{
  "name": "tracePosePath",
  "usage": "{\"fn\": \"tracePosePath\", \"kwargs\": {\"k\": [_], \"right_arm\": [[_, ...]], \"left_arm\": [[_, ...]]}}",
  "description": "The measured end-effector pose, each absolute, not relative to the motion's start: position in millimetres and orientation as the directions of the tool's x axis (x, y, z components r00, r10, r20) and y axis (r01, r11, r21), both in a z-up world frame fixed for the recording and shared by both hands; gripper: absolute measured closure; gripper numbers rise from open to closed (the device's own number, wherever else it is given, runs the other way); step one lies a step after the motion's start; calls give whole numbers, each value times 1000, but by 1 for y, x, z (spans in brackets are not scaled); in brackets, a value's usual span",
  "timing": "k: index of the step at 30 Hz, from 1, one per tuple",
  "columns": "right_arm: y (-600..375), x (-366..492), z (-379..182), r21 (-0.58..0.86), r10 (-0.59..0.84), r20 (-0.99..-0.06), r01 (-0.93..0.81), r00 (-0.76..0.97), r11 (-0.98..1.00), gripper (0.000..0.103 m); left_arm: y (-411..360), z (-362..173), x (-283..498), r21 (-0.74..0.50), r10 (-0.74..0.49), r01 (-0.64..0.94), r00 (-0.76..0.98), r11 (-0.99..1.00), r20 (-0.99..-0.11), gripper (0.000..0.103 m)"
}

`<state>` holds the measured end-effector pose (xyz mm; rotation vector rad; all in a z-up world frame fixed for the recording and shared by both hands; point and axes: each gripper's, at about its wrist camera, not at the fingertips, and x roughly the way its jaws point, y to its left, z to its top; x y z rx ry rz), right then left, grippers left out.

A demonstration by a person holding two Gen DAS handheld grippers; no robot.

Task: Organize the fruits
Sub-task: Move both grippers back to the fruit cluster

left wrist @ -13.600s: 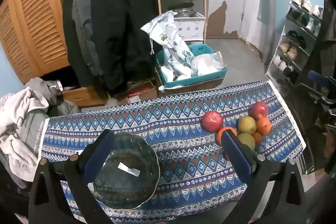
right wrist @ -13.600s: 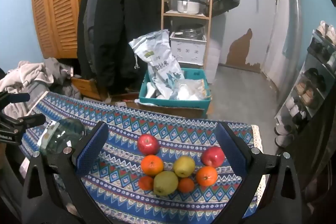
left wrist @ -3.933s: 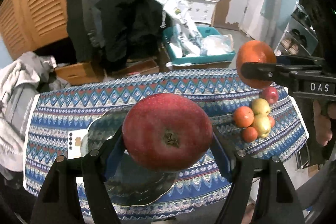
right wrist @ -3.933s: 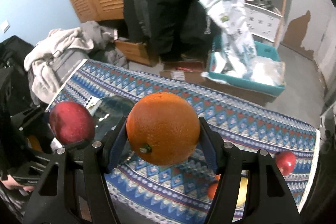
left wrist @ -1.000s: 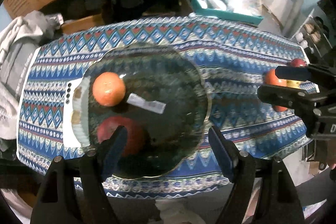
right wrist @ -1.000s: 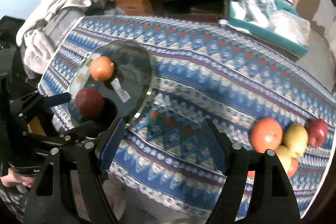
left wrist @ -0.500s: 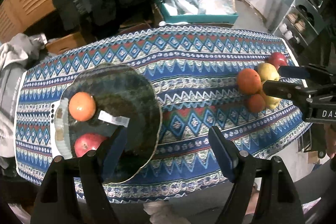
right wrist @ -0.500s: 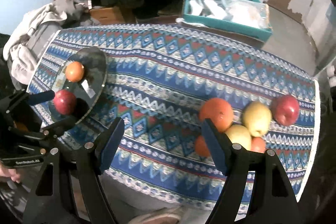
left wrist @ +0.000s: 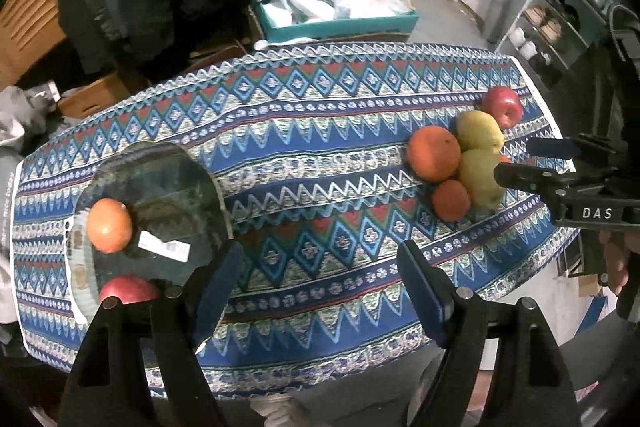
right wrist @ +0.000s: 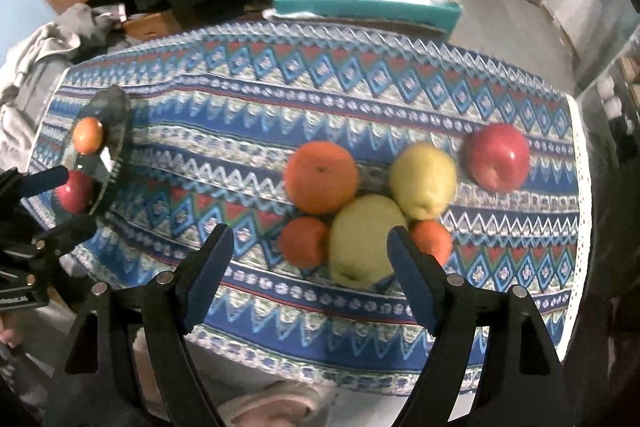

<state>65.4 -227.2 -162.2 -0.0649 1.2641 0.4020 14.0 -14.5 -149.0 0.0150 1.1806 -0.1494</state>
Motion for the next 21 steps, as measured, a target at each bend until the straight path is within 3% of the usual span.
{"fn": "tracePosePath", "kwargs": {"k": [16, 21], "right_arm": [[-253, 89, -225, 155, 200, -965, -248, 168, 956, 24], [-249, 93, -236, 134, 189, -966, -281, 178, 950, 28]], "left_arm": [[-43, -174, 42, -46, -95, 149, 344, 988, -934, 22], [-46, -183, 47, -59, -99, 136, 312, 989, -945, 22]]}}
